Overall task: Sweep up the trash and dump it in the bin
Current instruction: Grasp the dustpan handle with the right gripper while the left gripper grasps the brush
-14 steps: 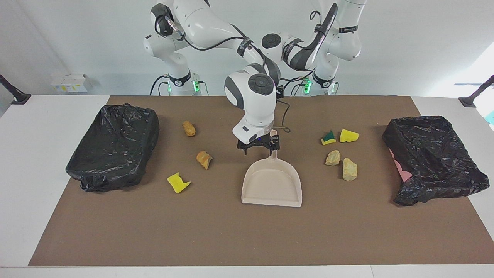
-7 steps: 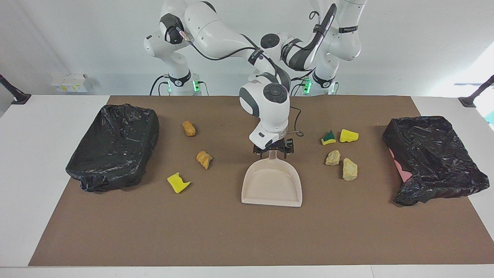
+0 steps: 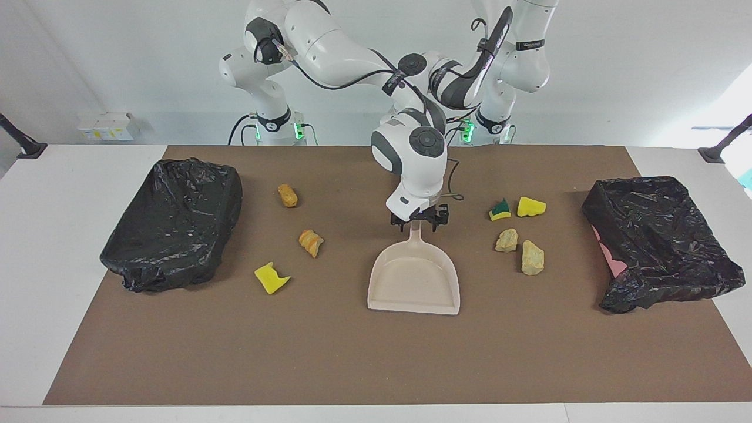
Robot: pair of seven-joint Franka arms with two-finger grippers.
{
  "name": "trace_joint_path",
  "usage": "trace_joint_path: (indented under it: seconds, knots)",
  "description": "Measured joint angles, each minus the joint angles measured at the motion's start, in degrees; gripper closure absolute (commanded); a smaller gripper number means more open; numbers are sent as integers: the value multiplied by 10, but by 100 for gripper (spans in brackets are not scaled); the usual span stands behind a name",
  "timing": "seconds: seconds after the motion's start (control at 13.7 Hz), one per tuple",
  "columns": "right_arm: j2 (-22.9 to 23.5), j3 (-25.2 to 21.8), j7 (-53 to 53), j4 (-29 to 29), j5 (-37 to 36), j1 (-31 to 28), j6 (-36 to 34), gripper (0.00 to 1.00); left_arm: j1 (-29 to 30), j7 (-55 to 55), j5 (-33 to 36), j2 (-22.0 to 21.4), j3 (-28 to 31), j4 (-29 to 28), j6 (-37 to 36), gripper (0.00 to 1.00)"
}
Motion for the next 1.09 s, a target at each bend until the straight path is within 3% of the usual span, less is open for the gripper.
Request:
trace_joint_path:
  seconds: [0.15,0.22,0.51,0.8,1.09]
  knots:
    - [-5,0,0,-8,-4,0,-1,84,0,0,0,0,2,0,0,100]
    - [-8,0,0,-15,-5,0,-1,100,0,0,0,0,3,0,0,100]
    - [-12,-2,0,-20,-7,-4,11,100,18,0,0,-3,13,10,-10,100]
    - [-38,-11,-11,-19,-9,-23,15,100,65,7,5,-12,16,32,-65,100]
    - [-88,-13,-150,-31,-10,-85,-5,100,140,76,30,-15,18,39,-109,100]
